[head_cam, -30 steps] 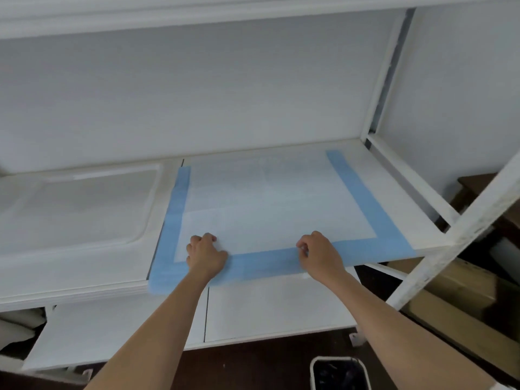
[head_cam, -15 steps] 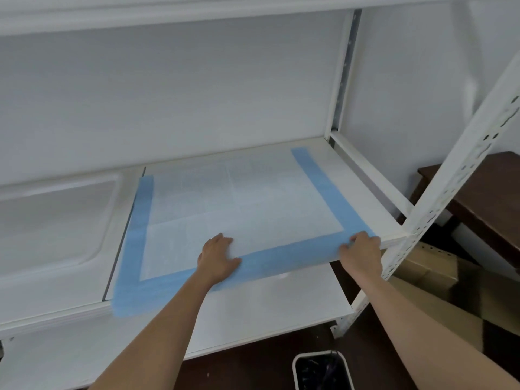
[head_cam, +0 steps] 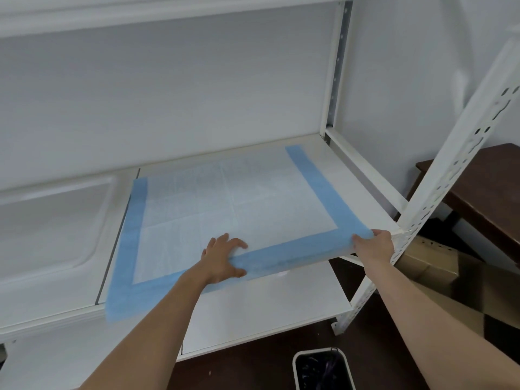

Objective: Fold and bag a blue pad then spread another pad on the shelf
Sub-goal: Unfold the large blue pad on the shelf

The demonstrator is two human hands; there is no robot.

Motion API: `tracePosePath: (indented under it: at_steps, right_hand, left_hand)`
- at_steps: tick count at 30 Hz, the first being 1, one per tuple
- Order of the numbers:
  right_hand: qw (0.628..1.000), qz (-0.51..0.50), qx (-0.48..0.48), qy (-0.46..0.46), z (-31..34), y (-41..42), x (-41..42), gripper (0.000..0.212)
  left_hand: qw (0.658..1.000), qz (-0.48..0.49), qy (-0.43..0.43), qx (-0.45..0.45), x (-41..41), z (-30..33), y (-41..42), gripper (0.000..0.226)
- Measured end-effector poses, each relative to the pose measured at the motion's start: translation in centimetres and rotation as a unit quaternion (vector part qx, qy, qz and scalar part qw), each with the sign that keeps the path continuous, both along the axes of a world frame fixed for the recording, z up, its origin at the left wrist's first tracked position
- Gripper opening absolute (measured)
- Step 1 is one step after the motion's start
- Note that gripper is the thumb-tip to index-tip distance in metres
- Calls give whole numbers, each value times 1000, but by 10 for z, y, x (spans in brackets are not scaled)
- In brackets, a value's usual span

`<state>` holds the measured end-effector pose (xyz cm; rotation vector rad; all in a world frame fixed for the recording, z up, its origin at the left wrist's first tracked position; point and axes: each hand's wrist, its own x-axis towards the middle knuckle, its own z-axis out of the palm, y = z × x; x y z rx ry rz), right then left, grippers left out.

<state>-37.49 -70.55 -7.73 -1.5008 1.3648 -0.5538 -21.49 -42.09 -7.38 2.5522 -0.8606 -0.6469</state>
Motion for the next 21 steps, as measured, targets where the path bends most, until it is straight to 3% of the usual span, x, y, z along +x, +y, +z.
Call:
tracePosePath:
  at_steps: [4, 9, 13, 17, 21]
  right_hand:
    - [1000, 9, -28, -10, 5, -3, 3, 42]
    - [999, 11, -39, -2, 8, -10, 3, 27]
    - [999, 16, -51, 10, 4, -14, 2, 22]
    - [998, 21, -39, 34, -3, -14, 3, 29]
    - [996, 24, -58, 71, -5, -14, 3, 31]
  left_hand:
    - [999, 9, 37, -20, 4, 5, 0, 23]
    - [995, 43, 82, -23, 0, 12, 0, 14]
    - [989, 57, 122, -61, -2, 21, 3, 15]
    - [998, -1, 66, 17, -10, 14, 3, 18]
    - [994, -56, -23, 95, -18, 4, 4, 50]
